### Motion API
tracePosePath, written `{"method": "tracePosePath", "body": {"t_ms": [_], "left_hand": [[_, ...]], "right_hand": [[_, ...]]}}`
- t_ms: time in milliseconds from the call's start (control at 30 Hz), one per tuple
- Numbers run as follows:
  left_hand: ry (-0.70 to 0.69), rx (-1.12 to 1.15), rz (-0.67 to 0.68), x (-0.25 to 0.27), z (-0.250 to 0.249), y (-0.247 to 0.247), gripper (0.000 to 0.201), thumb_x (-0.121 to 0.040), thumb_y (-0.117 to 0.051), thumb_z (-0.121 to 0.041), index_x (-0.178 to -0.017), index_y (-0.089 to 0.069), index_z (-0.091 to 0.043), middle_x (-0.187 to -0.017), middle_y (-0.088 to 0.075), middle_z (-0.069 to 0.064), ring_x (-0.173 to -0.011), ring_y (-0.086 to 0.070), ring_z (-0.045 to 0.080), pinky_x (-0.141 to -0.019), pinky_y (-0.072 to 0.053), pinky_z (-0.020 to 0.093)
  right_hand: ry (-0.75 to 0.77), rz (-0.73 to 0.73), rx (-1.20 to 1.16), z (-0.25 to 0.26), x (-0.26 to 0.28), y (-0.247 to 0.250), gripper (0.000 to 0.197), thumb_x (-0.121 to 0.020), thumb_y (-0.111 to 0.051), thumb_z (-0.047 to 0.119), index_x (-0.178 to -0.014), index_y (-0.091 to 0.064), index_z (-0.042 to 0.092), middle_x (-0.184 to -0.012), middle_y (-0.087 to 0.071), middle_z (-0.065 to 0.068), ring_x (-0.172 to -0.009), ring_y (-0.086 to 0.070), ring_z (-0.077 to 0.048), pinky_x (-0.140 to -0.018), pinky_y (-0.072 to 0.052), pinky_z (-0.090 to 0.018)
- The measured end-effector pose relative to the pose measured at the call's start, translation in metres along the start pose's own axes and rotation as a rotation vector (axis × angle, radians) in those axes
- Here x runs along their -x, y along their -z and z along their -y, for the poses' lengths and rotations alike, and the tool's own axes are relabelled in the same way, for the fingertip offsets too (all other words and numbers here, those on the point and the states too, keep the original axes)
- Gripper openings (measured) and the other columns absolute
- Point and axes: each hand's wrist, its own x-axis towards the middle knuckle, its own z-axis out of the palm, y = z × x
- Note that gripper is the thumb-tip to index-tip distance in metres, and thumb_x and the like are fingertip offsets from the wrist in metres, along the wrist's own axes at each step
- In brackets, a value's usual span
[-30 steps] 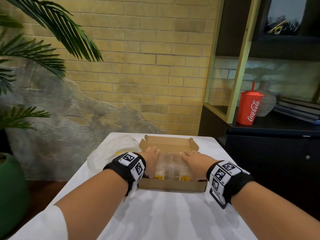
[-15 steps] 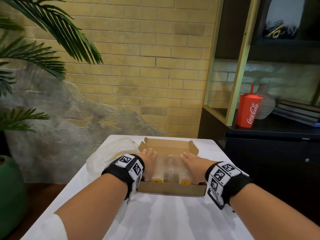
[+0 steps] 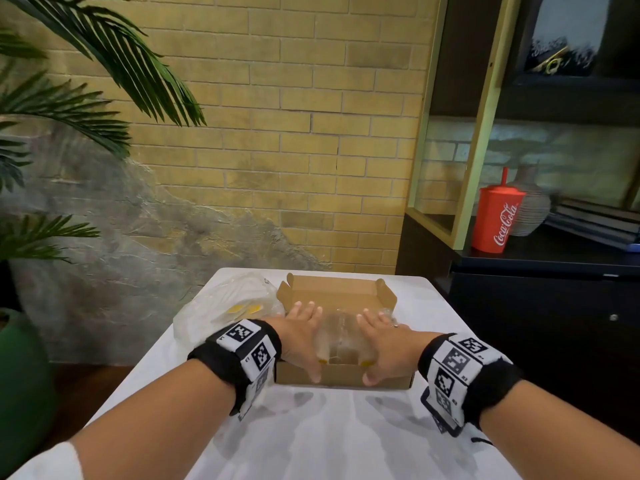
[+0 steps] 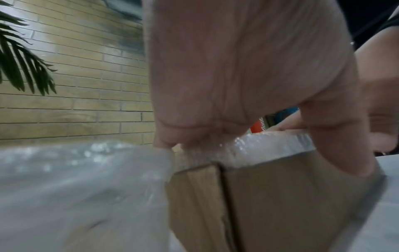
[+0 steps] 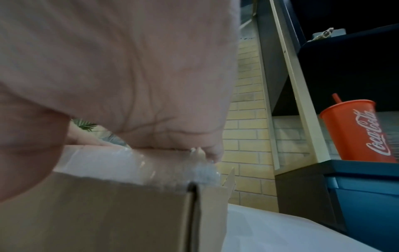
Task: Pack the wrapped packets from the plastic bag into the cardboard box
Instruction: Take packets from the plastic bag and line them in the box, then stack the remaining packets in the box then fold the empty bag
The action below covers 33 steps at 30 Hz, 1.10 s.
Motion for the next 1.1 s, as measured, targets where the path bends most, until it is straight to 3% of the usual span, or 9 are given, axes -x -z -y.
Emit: {"method": "tracePosePath", "body": {"t_ms": [167,333,467,733,800,900,967,1033,1100], "left_hand": [[0.025,-0.066,-0.019,0.003,-0.003,-0.006,0.117,-0.077,-0.069,-0.042,-0.147,0.021,-0.016,-0.155,0.025,0.001,-0.144,0.020,0.022,-0.118,-0.003,0.049],[0.039,-0.012,-0.057,0.003,-0.002,-0.006,0.112,-0.079,-0.061,-0.054,-0.147,0.020,-0.016,-0.156,0.024,0.002,-0.144,0.020,0.021,-0.117,0.002,0.045],[0.040,0.077,-0.054,0.002,0.002,-0.002,0.110,-0.079,-0.054,-0.063,-0.148,0.016,-0.015,-0.157,0.021,0.000,-0.144,0.020,0.019,-0.118,0.002,0.046],[0.030,0.056,-0.006,0.005,0.019,-0.001,0.103,-0.080,-0.039,-0.074,-0.149,0.013,-0.018,-0.157,0.020,-0.002,-0.144,0.019,0.021,-0.117,0.001,0.052],[0.014,0.159,-0.041,0.005,0.021,0.003,0.097,-0.084,-0.037,-0.070,-0.149,0.012,-0.016,-0.157,0.018,0.000,-0.145,0.017,0.023,-0.117,-0.001,0.052],[0.041,0.467,-0.232,0.007,0.031,0.018,0.083,-0.090,-0.044,-0.056,-0.151,-0.007,-0.014,-0.159,-0.008,0.006,-0.146,-0.011,0.024,-0.117,-0.016,0.042],[0.182,0.615,-0.363,0.011,0.043,0.032,0.065,-0.093,-0.050,-0.042,-0.146,-0.029,-0.010,-0.151,-0.033,0.008,-0.137,-0.034,0.025,-0.110,-0.029,0.033],[0.289,0.554,-0.394,0.017,0.055,0.040,0.038,-0.094,-0.049,-0.027,-0.126,-0.054,-0.008,-0.129,-0.053,0.011,-0.120,-0.050,0.027,-0.097,-0.038,0.031],[0.347,0.402,-0.329,0.026,0.062,0.045,0.020,-0.096,-0.043,-0.021,-0.109,-0.057,-0.017,-0.115,-0.052,0.009,-0.107,-0.051,0.026,-0.087,-0.038,0.026]], "right_hand": [[0.002,0.009,0.030,0.002,0.008,-0.005,0.104,-0.083,-0.060,0.047,-0.148,0.014,0.015,-0.156,0.019,-0.006,-0.145,0.012,-0.028,-0.117,-0.003,-0.044],[-0.026,-0.015,0.005,0.002,0.004,-0.005,0.096,-0.087,-0.044,0.061,-0.149,0.013,0.015,-0.157,0.018,-0.007,-0.145,0.013,-0.029,-0.117,-0.002,-0.046],[-0.049,-0.032,-0.050,-0.002,-0.006,-0.002,0.082,-0.093,-0.031,0.059,-0.149,0.010,0.017,-0.157,0.016,-0.004,-0.145,0.013,-0.026,-0.116,-0.002,-0.047],[-0.020,-0.027,-0.059,-0.011,0.000,-0.001,0.084,-0.092,-0.030,0.061,-0.149,0.011,0.016,-0.157,0.018,-0.002,-0.145,0.013,-0.021,-0.116,-0.002,-0.047],[-0.022,-0.022,-0.062,-0.008,-0.001,-0.001,0.083,-0.091,-0.029,0.061,-0.149,0.010,0.016,-0.157,0.017,-0.002,-0.145,0.013,-0.020,-0.116,-0.001,-0.047],[-0.002,-0.074,-0.124,-0.002,-0.002,0.006,0.083,-0.091,-0.029,0.061,-0.150,0.009,0.017,-0.157,0.016,-0.001,-0.146,0.011,-0.019,-0.116,-0.001,-0.046],[0.014,-0.110,-0.152,0.001,-0.003,0.009,0.082,-0.091,-0.029,0.062,-0.150,0.008,0.017,-0.158,0.014,-0.001,-0.146,0.010,-0.020,-0.116,-0.002,-0.045],[0.022,-0.129,-0.172,0.003,-0.005,0.009,0.082,-0.091,-0.028,0.062,-0.150,0.007,0.018,-0.158,0.012,-0.001,-0.146,0.009,-0.021,-0.116,-0.002,-0.045],[0.021,-0.141,-0.199,0.005,-0.008,0.008,0.080,-0.091,-0.028,0.063,-0.150,0.005,0.019,-0.158,0.010,-0.001,-0.146,0.007,-0.023,-0.117,-0.002,-0.043]]}}
